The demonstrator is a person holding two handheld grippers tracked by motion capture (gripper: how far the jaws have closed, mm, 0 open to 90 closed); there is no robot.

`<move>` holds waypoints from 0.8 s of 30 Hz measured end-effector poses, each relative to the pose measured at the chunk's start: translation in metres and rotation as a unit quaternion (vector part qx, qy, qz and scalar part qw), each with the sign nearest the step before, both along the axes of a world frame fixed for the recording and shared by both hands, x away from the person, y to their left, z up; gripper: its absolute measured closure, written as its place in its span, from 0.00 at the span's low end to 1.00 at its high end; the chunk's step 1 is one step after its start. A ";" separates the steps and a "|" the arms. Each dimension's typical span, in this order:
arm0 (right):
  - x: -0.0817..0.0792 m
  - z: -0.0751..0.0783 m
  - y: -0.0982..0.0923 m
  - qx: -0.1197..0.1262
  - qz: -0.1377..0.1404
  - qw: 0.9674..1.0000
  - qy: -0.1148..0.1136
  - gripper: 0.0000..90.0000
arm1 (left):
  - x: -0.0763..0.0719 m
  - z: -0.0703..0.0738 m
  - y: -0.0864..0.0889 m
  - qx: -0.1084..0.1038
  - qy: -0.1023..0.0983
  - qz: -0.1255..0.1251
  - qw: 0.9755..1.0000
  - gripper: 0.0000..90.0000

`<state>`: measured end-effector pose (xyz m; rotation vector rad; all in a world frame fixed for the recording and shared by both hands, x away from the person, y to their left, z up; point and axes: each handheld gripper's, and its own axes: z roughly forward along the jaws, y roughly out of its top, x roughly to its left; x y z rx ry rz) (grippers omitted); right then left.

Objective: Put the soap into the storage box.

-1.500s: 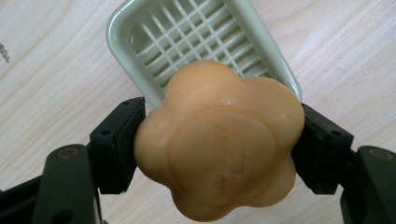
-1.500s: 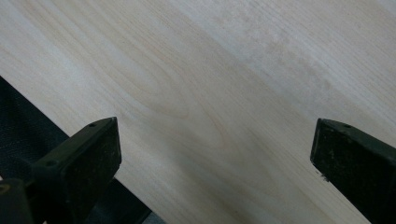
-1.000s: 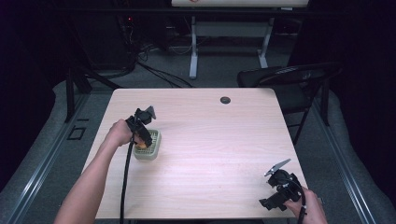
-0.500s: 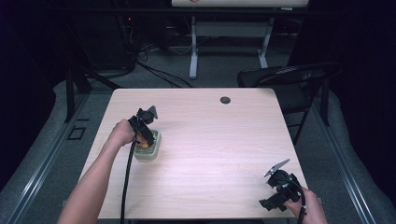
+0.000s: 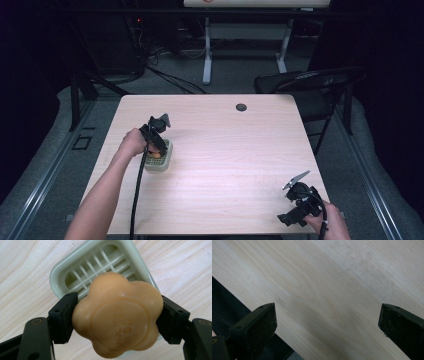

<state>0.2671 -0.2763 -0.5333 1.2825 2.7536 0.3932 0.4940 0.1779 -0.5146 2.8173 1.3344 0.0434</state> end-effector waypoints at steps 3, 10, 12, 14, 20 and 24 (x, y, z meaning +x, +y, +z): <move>-0.001 -0.001 0.001 0.004 -0.005 1.000 -0.003 0.02 | 0.000 -0.001 0.000 0.001 -0.001 0.003 1.000 0.29; 0.000 0.000 0.001 0.001 -0.001 1.000 0.000 0.02 | 0.000 -0.001 -0.001 0.002 -0.002 0.005 1.000 0.29; -0.001 0.000 0.001 0.001 -0.001 1.000 0.001 0.02 | 0.000 0.001 -0.002 0.001 -0.005 0.005 1.000 0.29; -0.001 0.000 0.001 0.001 -0.001 1.000 0.001 0.02 | 0.000 0.003 -0.002 0.003 -0.008 0.005 1.000 0.29; -0.001 0.000 0.001 0.000 -0.001 1.000 0.001 0.02 | -0.001 0.009 -0.001 0.002 -0.016 0.006 1.000 0.27; -0.001 0.000 0.001 0.000 -0.001 1.000 0.001 0.02 | -0.002 0.011 0.000 0.004 -0.021 0.008 1.000 0.23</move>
